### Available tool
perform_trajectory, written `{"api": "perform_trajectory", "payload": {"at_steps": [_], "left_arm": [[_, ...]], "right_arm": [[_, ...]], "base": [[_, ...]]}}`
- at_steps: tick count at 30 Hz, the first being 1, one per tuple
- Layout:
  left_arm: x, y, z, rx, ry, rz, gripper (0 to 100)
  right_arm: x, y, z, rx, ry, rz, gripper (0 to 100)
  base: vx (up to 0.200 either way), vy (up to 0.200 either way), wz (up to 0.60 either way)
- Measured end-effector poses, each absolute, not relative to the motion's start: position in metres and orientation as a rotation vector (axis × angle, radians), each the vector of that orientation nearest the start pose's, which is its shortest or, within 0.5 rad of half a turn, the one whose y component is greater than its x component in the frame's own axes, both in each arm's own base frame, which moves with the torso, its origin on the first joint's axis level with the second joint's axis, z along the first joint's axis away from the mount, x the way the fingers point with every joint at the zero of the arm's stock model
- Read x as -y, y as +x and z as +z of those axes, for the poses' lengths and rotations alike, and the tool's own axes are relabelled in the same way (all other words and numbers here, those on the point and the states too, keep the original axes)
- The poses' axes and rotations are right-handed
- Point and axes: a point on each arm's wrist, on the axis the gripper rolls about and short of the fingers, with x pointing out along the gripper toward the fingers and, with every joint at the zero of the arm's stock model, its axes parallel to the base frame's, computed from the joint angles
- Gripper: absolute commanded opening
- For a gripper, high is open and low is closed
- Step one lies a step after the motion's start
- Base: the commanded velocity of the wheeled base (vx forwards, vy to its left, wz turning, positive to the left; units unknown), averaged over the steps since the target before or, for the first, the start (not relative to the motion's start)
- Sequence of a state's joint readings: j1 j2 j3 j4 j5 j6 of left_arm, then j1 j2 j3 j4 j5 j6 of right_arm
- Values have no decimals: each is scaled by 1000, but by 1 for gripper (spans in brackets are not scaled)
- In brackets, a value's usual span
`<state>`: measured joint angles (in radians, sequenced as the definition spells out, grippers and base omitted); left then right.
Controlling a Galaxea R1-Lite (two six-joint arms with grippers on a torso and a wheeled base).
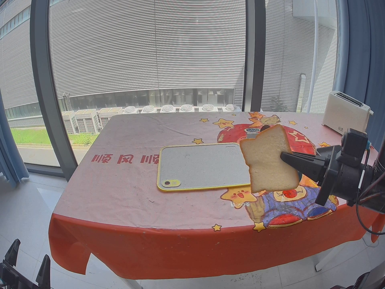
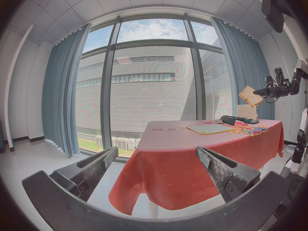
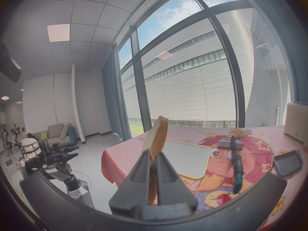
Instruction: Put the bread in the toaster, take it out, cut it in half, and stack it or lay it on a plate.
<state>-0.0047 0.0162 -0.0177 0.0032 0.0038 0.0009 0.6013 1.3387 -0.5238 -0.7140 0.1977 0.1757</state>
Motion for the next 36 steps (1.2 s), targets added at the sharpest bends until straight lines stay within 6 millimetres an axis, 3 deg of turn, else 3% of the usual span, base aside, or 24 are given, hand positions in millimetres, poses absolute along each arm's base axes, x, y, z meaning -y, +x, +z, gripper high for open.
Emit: {"api": "perform_trajectory", "payload": {"at_steps": [22,36], "left_arm": [[0,-23,80,-2,-1,-1,100],[0,-23,80,-2,1,-6,100]], "right_arm": [[-137,187,190,-204,200,713,0],[-160,231,171,-312,416,477,0]], "base": [[0,18,0],[0,0,0]]}}
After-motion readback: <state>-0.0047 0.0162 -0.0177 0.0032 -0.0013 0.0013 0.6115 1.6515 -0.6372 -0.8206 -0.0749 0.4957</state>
